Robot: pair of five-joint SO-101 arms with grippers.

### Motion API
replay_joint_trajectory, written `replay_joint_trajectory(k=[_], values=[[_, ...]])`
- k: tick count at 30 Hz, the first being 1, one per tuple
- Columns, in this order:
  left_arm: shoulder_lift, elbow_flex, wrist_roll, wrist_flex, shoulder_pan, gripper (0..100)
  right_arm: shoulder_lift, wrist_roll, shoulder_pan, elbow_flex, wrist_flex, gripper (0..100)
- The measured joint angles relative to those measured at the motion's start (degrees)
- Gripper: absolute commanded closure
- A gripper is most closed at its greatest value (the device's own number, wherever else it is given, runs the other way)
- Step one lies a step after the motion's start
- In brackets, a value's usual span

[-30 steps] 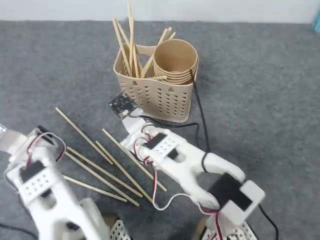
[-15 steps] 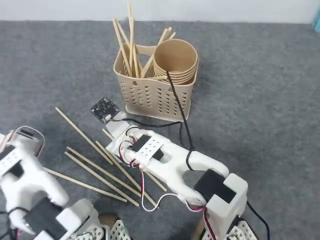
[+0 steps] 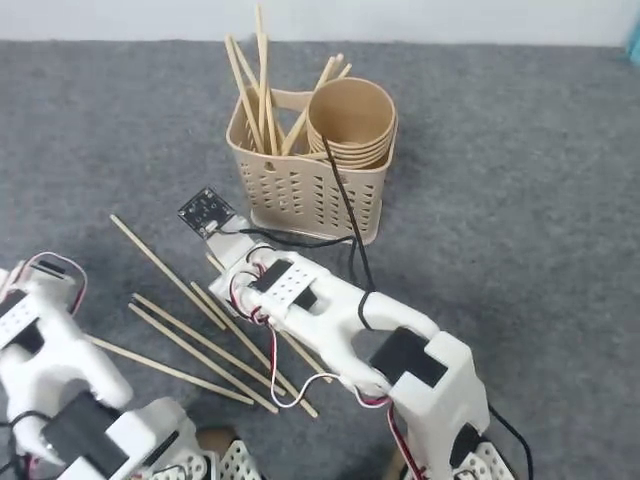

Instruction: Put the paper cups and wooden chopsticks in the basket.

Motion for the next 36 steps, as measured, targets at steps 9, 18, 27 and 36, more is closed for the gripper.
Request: replay_joint_trajectory(k=[9,18,27,36], values=[[0.0,0.0,0.0,0.0,0.0,83,-8.2,0.0,-0.1,-1.1,12.7,99.1],[0.2,0.0,0.2,0.0,0.7,83,-41.1,0.0,4.0,3.8,16.2,99.1],[0.2,0.0,0.0,0.0,1.4,83,-69.5,-0.1,10.2,17.0,-12.3,99.1],[0.2,0.0,0.0,-1.1,1.4,83,-65.4,-0.1,17.8,18.5,-45.9,99.1]])
